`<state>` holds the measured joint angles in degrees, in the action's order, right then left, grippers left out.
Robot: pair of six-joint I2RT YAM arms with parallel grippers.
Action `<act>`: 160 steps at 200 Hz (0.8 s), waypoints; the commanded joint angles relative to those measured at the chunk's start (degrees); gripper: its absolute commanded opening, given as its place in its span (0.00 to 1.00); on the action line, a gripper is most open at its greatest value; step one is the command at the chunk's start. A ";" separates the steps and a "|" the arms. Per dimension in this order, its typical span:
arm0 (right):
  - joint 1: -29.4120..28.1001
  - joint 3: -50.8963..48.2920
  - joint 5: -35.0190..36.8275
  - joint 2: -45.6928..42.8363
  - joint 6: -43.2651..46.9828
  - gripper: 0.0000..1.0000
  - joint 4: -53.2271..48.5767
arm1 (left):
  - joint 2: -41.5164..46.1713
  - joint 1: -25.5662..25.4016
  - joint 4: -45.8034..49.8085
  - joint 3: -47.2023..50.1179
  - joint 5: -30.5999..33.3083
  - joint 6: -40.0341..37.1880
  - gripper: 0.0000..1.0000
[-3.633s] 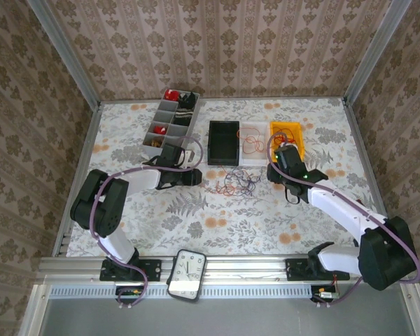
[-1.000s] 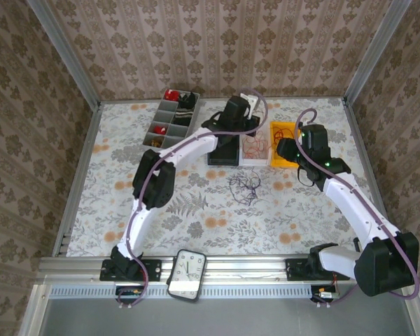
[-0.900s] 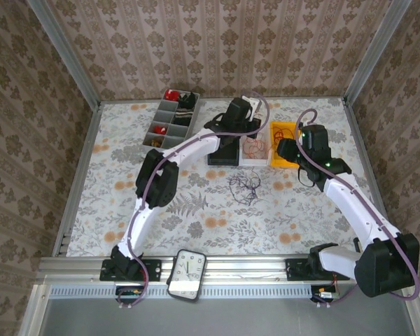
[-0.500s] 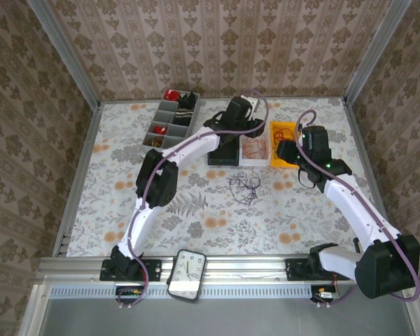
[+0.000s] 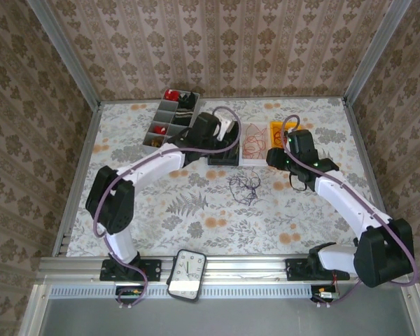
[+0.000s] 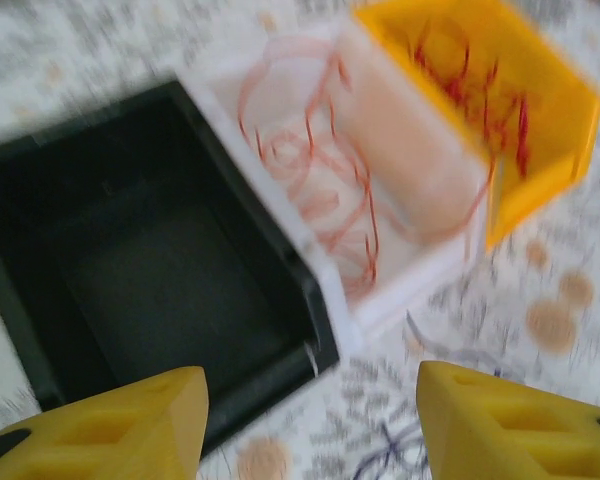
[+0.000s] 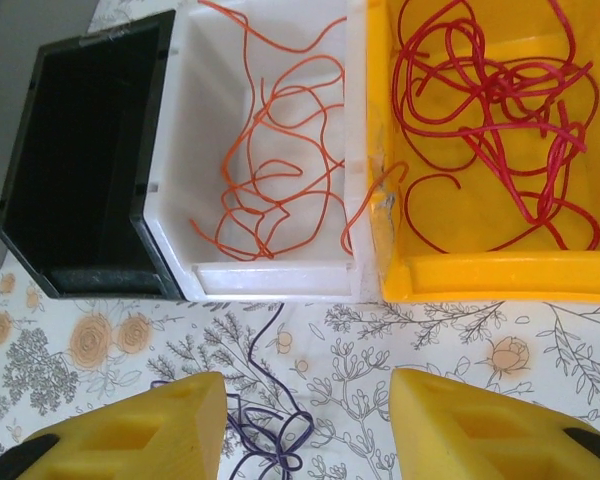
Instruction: Untangle the cables
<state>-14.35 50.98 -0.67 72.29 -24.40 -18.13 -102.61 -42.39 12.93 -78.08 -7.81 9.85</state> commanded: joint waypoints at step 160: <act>-0.42 -2.65 -1.61 1.74 -1.00 0.48 -1.51 | -19.54 -7.09 6.24 -10.37 1.67 -11.56 0.44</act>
<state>-14.52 48.99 -1.54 74.63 -24.69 -18.44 -120.40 -49.43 19.29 -86.19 -8.01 0.10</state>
